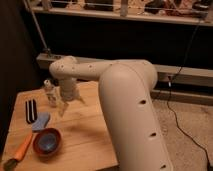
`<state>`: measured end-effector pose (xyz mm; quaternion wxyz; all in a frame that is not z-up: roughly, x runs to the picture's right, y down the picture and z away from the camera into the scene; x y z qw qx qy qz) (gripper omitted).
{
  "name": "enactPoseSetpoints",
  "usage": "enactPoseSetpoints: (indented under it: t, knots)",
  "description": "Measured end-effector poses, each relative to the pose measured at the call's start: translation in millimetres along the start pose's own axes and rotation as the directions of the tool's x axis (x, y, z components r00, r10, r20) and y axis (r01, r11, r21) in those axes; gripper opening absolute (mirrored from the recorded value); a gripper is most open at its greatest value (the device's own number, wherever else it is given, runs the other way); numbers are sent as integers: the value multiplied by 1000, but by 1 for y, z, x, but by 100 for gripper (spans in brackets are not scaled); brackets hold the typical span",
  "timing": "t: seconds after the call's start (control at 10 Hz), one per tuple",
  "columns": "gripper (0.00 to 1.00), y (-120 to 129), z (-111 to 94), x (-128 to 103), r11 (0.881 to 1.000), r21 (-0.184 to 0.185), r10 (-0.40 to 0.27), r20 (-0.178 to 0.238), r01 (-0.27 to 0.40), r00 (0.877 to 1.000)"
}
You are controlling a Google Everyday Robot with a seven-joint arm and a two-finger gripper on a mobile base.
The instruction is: Place the ceramic cup in the ceramic bowl
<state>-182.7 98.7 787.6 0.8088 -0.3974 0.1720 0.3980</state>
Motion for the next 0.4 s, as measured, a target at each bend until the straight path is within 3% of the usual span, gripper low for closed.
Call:
enactPoseSetpoints:
  t: [0.4]
  knots:
    - [80,2,0,-1,1000,1,-2,1,2,1000]
